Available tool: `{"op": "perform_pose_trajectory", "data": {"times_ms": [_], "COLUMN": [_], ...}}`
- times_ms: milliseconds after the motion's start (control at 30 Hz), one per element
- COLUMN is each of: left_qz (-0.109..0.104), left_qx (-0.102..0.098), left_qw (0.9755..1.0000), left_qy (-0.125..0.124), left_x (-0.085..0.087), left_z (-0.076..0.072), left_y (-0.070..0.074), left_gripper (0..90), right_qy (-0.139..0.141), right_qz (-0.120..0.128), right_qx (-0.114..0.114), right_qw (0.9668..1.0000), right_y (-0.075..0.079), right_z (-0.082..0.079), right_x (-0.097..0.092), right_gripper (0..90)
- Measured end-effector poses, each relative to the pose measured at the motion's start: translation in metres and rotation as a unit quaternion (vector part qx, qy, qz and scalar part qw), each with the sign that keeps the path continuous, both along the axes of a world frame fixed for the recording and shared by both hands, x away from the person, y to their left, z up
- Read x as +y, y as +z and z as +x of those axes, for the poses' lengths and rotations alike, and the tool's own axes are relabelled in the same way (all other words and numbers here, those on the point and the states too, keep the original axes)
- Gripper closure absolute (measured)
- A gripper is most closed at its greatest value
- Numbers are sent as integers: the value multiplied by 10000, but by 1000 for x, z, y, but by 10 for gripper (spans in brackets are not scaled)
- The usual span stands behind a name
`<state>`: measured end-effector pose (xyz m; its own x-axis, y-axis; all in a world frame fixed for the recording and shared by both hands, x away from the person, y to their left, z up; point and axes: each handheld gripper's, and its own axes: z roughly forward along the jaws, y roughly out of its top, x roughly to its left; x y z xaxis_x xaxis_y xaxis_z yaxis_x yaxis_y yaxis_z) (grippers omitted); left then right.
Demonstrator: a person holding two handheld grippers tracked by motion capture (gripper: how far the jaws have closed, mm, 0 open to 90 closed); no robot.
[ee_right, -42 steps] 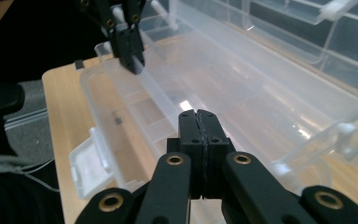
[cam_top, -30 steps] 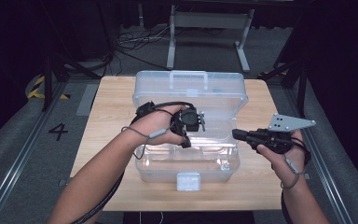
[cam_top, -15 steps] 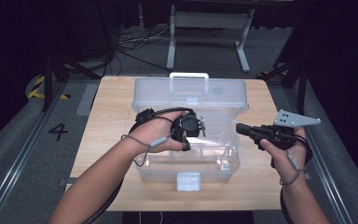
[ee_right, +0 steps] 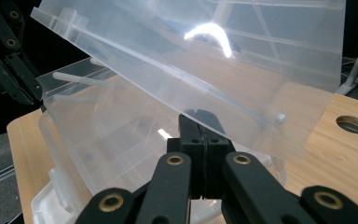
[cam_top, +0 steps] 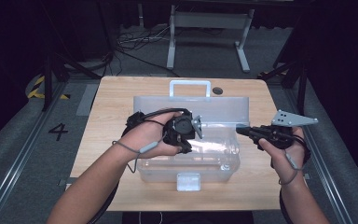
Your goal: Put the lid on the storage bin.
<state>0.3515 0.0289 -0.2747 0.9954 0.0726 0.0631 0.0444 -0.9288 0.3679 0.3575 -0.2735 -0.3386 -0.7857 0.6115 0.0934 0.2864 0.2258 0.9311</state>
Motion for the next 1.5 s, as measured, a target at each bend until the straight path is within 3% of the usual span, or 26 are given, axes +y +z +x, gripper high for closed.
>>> {"op": "perform_pose_trajectory", "data": {"times_ms": [467, 667, 1067, 1233, 1500], "left_qz": [-59, -141, -348, -532, -609], "left_qx": [66, 38, 50, -10, 76], "left_qw": [9995, 9988, 9951, 9922, 9891], "left_qy": [299, 464, 921, 1130, 1336], "left_x": [19, 35, 72, 90, 105], "left_z": [7, 7, 1, 0, 1], "left_y": [-1, 1, 1, 3, 2], "left_gripper": [863, 864, 862, 867, 879], "right_qy": [6, 23, 42, 40, 12], "right_qz": [-8, -21, -38, -41, -40], "right_qx": [8, 19, 27, 27, 18], "right_qw": [10000, 10000, 10000, 10000, 10000], "right_y": [0, 2, 3, 3, 3], "right_z": [0, 0, 1, 1, 0], "right_x": [-1, -1, -3, -3, -4], "right_gripper": [900, 900, 900, 900, 900]}}
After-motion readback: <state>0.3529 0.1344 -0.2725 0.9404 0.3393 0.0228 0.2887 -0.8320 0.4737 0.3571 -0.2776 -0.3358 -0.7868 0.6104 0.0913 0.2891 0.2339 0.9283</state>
